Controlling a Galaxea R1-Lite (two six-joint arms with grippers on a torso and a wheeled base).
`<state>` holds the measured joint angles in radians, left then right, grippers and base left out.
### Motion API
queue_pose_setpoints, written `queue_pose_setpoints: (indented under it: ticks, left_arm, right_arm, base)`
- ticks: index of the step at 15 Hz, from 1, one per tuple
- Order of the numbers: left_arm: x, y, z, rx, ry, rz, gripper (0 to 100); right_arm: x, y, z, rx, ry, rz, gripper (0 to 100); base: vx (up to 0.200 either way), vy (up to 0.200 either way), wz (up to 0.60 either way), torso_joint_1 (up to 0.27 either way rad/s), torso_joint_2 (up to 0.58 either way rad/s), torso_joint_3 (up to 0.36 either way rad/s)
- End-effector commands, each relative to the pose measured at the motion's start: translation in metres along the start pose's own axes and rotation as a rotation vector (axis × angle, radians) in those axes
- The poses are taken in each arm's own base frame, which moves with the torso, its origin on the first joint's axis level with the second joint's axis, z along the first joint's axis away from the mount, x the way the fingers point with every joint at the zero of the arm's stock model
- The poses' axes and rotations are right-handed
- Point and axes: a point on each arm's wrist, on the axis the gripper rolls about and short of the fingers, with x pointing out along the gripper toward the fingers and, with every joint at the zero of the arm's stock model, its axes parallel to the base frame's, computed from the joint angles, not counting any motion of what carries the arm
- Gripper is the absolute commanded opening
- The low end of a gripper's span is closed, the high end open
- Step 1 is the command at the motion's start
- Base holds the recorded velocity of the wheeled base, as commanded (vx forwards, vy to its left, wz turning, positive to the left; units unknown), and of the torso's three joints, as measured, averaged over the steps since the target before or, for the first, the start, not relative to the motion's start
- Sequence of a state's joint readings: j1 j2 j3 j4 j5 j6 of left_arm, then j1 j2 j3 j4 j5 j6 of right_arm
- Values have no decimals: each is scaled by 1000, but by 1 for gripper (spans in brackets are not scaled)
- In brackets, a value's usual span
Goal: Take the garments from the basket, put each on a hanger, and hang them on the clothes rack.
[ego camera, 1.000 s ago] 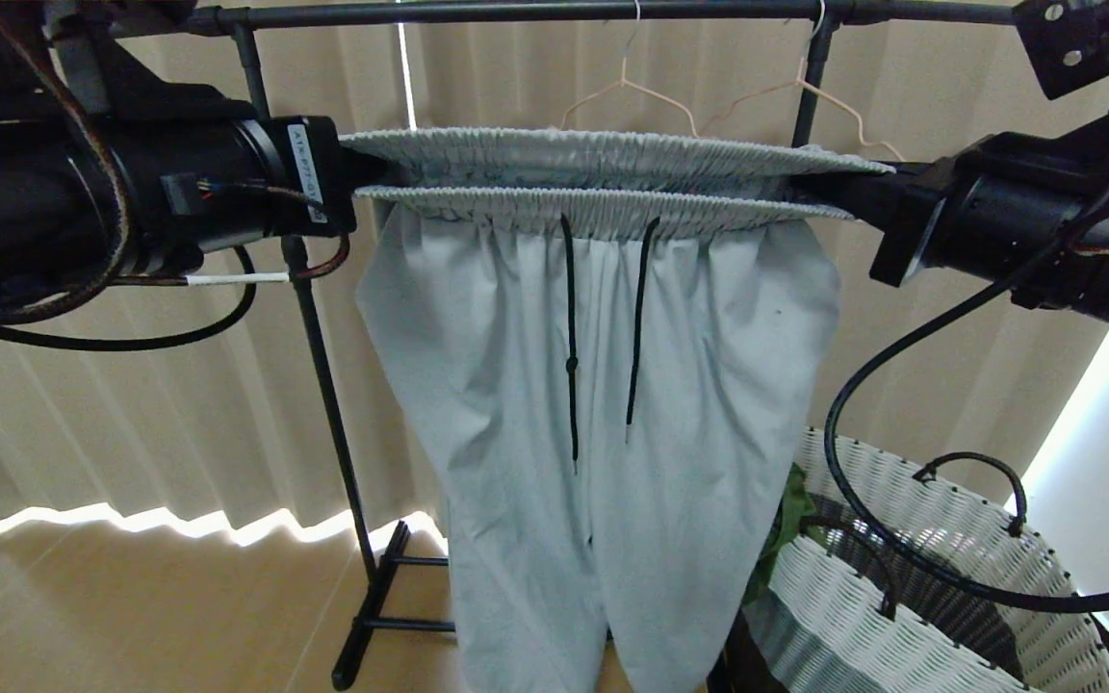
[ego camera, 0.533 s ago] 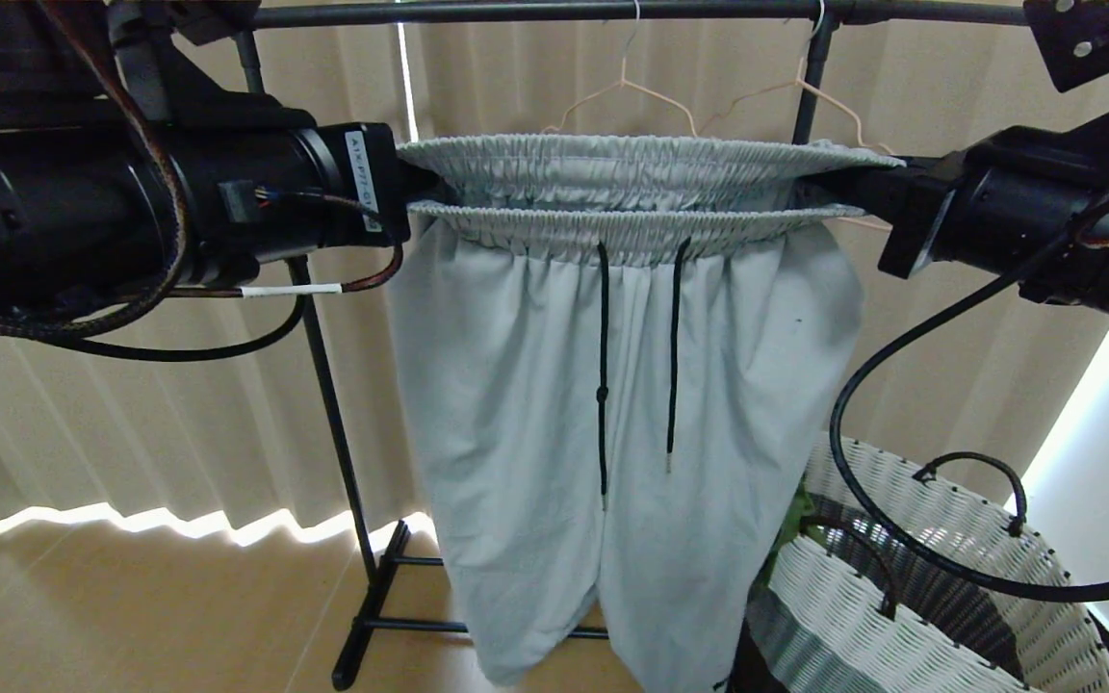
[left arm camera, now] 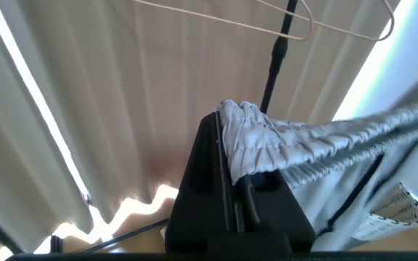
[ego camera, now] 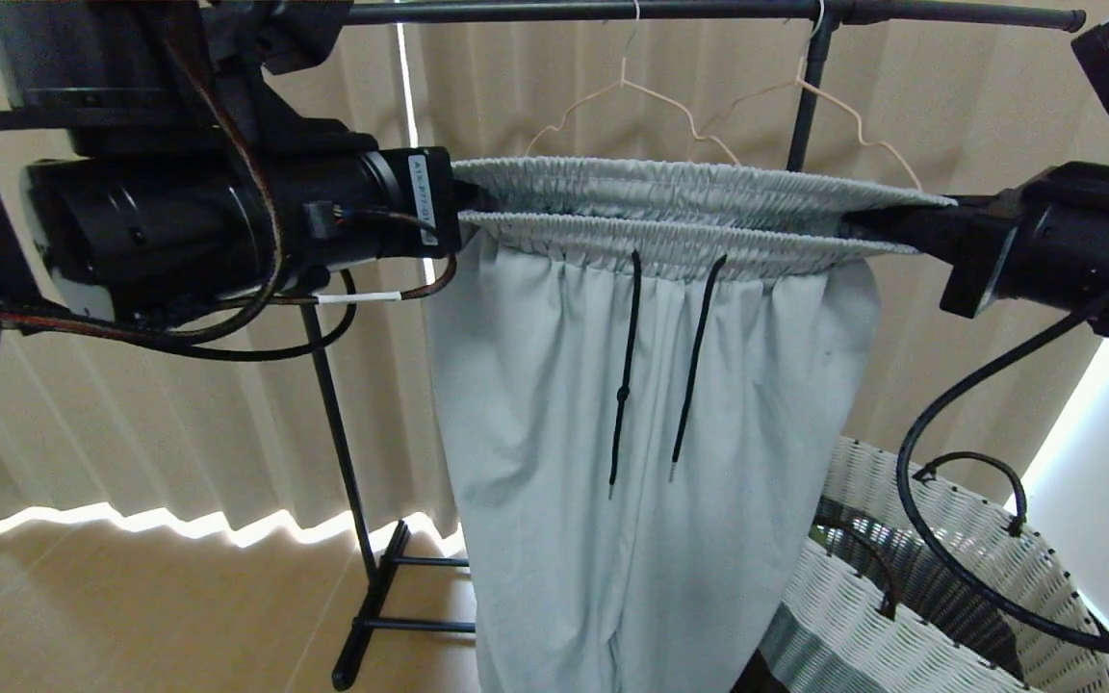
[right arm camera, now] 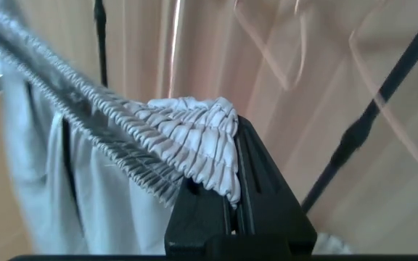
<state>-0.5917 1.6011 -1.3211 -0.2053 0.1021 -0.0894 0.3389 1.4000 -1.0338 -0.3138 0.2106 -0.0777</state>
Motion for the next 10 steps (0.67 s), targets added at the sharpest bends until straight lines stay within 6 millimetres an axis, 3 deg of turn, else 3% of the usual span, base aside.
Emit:
queue_pose_setpoints:
  ticks: [1,5,10]
  left_arm:
    - [16,-2,-5,2,16,0,0]
    - [17,-2,-4,2,13,0,0]
    - [15,-2,-5,4,20,5,0]
  right_arm:
    - [-29,7,4,-3,-6,55,0]
    - [-56,24,-6,14,39,270,0]
    - [-58,34,-8,-9,40,326,0]
  base:
    - [0,0,0,0,0,0]
    - [0,0,0,0,0,0]
    - [0,0,0,0,0,0]
